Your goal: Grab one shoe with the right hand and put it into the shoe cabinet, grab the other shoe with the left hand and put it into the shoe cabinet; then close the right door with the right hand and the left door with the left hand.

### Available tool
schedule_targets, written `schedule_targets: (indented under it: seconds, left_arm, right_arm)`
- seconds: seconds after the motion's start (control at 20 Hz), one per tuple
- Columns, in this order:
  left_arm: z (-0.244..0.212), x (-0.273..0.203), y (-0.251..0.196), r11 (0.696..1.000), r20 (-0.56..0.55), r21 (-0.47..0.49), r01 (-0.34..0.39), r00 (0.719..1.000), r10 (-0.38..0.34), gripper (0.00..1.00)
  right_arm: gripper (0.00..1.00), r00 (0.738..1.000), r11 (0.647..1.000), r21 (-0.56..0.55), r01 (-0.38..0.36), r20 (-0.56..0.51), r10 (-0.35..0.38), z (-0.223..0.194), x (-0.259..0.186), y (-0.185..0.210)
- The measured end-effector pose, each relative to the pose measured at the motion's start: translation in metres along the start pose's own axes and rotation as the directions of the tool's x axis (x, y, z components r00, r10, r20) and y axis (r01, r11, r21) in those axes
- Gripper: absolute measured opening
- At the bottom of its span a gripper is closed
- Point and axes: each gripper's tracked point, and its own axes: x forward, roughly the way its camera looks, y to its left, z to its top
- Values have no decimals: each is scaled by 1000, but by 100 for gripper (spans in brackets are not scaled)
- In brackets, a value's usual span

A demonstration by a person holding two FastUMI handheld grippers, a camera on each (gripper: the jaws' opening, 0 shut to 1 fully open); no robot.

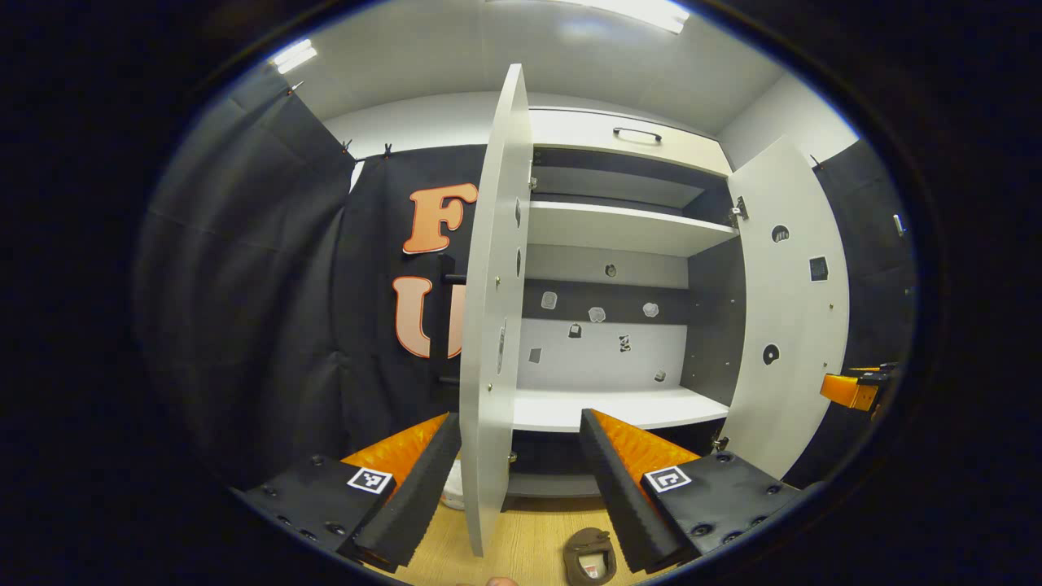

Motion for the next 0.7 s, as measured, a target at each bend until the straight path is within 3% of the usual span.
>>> schedule_targets:
  seconds: [0.3,0.45,0.55,0.6,0.7]
  left_arm:
    - [-4,5,0,1000,-6,18,3,1000,-2,97]
    - [-9,6,1,1000,-15,7,0,1000,0,96]
    - [-13,7,2,1000,-23,7,-4,1000,4,94]
    - [-15,7,4,1000,-29,10,-8,1000,8,99]
    - [-21,7,5,1000,-40,16,-11,999,12,96]
  right_arm:
    - [94,998,999,-42,-24,-62,22,-33,7,14]
    - [94,990,997,-52,-51,-135,43,-69,12,25]
    - [94,978,995,-62,-79,-197,65,-100,14,33]
    - [94,970,993,-65,-94,-231,76,-117,16,37]
    - [94,948,989,-79,-122,-304,92,-156,19,43]
